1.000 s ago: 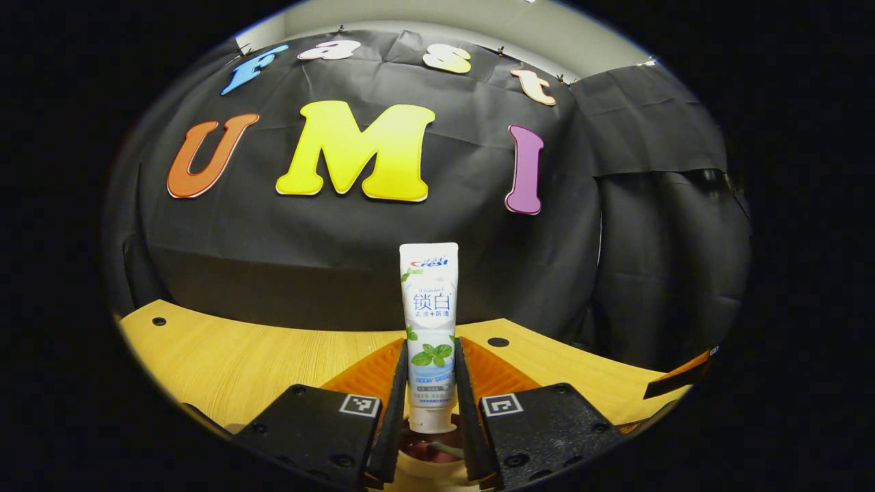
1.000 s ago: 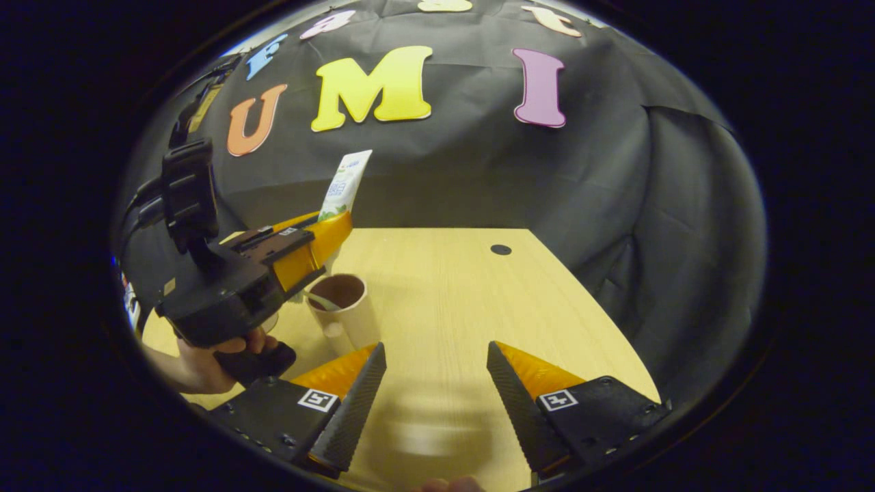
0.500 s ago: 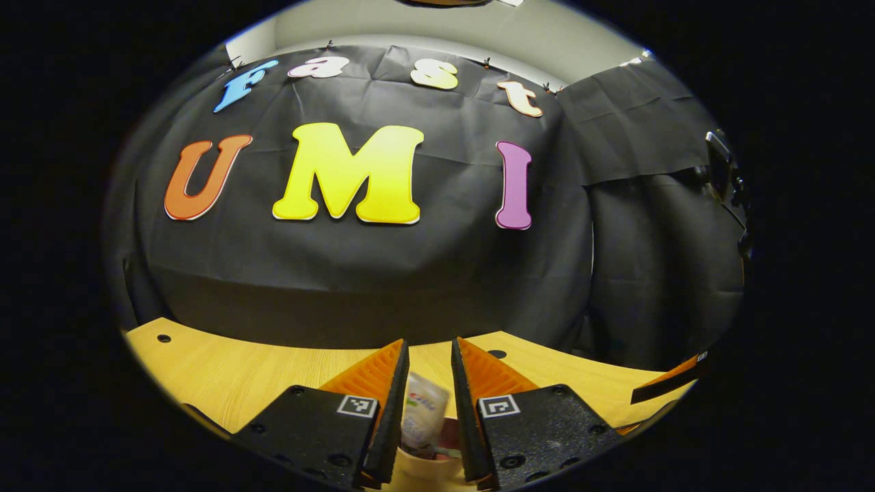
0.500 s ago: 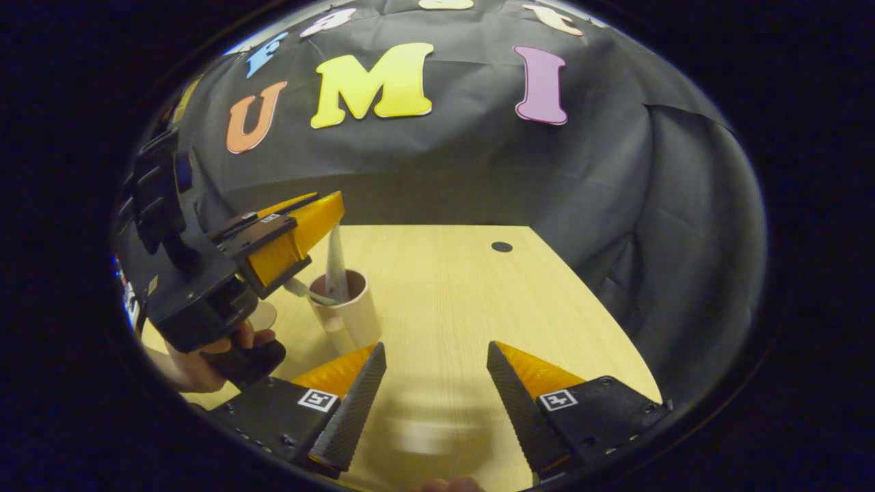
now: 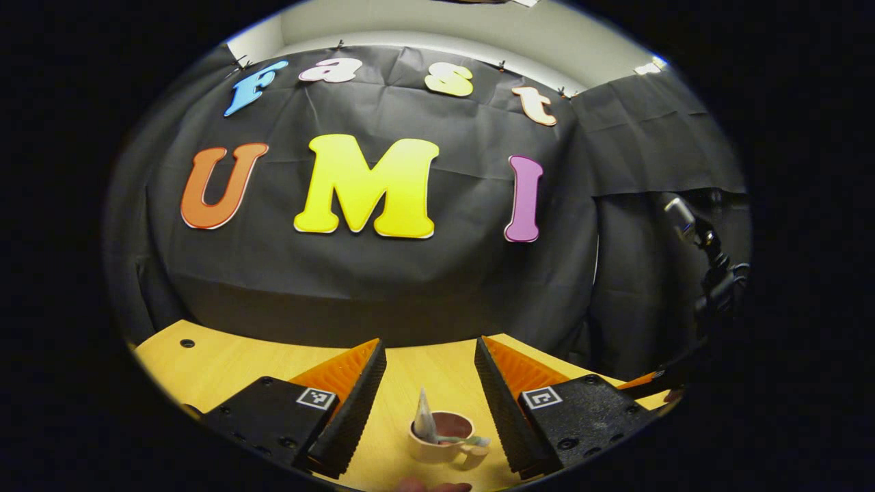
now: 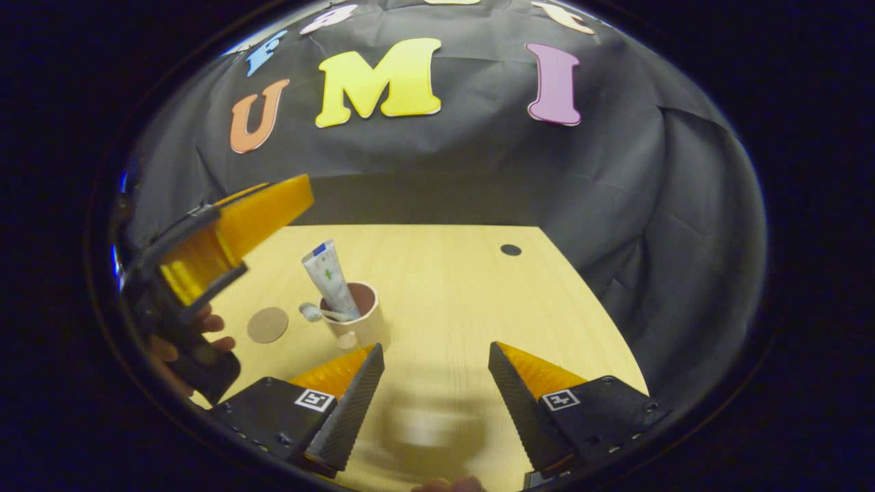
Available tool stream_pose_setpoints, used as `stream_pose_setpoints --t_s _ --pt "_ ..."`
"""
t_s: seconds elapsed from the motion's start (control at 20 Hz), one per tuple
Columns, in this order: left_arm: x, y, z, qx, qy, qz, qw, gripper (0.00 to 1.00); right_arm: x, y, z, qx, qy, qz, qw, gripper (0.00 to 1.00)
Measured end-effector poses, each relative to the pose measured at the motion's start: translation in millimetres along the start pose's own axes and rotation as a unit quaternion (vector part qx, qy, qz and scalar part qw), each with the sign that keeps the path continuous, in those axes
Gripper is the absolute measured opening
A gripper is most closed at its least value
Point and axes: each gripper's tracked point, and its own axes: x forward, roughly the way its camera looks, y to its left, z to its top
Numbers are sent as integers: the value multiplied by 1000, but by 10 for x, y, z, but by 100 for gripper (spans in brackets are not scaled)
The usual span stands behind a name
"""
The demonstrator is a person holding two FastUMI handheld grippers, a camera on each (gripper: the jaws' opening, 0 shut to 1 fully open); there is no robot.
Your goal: Put the toothbrush and toothpaste on the desktop into the cup, then pick up the cup and place it on the coaster on the desktop.
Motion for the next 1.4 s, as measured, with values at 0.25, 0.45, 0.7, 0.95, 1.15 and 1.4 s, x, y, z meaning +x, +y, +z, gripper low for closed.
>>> stream_pose_setpoints --t_s 0.25,0.45,0.7,0.95,1.15,1.4 --pt "-614 503 335 11 27 63 998 89 -15 279 1 -4 82 28 996 94" --pt "-895 946 503 29 34 111 993 89 149 665 -75 -40 142 52 988 94" --pt "-1094 1318 551 43 37 151 987 90 569 903 -234 -58 221 63 972 95" --pt "-1175 1499 451 28 58 181 981 89 876 949 -287 -89 254 59 961 95" --pt "-1199 1622 421 30 64 191 979 90 963 945 -315 -94 269 56 957 65" --pt "-1176 1609 429 33 67 188 979 89 960 893 -329 -79 275 47 957 24"
